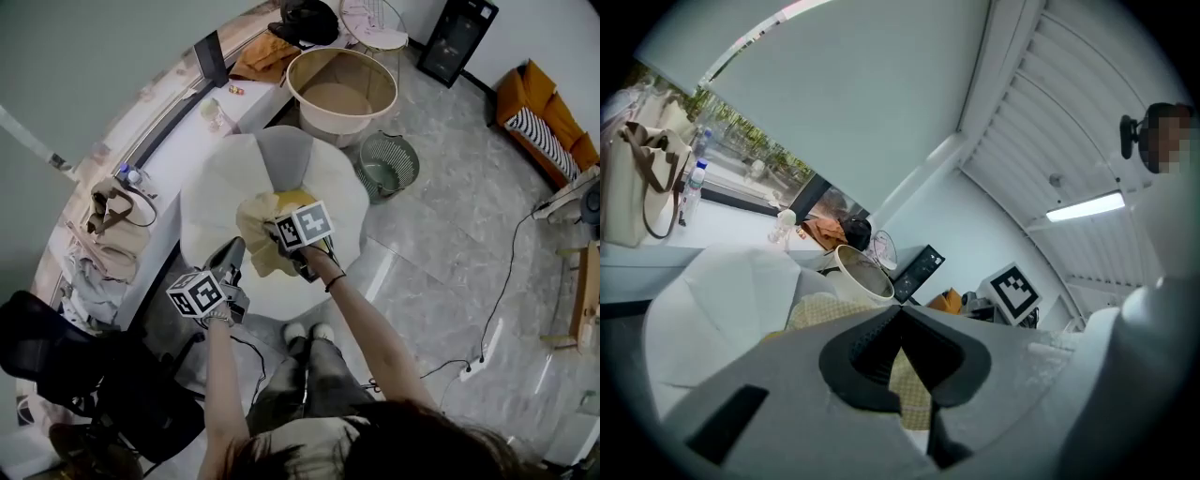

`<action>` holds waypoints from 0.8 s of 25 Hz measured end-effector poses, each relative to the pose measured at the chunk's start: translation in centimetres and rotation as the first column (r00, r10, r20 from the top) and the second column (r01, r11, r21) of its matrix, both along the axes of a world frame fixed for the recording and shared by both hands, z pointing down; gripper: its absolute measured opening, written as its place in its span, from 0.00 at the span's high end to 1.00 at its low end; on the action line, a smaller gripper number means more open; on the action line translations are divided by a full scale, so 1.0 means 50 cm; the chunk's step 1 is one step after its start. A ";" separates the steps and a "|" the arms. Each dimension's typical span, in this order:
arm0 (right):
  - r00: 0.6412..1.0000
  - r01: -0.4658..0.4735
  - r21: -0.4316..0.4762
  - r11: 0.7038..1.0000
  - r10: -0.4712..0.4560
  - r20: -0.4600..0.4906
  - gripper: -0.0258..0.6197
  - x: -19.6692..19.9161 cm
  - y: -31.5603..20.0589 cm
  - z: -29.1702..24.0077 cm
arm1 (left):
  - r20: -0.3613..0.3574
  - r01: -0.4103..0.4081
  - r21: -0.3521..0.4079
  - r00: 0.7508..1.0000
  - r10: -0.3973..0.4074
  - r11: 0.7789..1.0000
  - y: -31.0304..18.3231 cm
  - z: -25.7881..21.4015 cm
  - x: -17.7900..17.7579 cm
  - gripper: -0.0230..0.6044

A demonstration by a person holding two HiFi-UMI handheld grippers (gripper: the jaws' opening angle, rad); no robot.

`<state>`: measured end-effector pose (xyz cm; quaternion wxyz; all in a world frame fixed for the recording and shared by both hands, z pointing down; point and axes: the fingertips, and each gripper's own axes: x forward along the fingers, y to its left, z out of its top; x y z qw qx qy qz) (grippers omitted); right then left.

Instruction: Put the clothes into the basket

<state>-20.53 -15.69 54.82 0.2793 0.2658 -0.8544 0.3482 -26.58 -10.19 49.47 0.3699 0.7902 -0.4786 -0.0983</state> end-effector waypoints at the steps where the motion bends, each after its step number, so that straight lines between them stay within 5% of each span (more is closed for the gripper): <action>1: 1.000 -0.002 0.005 1.000 0.002 0.003 0.87 0.004 -0.003 -0.007 | 0.005 -0.005 0.013 1.000 0.004 1.000 -0.006 -0.011 0.004 0.95; 20: 0.997 -0.024 0.056 0.998 0.020 0.072 0.87 0.179 -0.095 -0.138 | 0.052 -0.016 0.086 0.999 0.012 0.996 -0.073 -0.135 0.188 0.95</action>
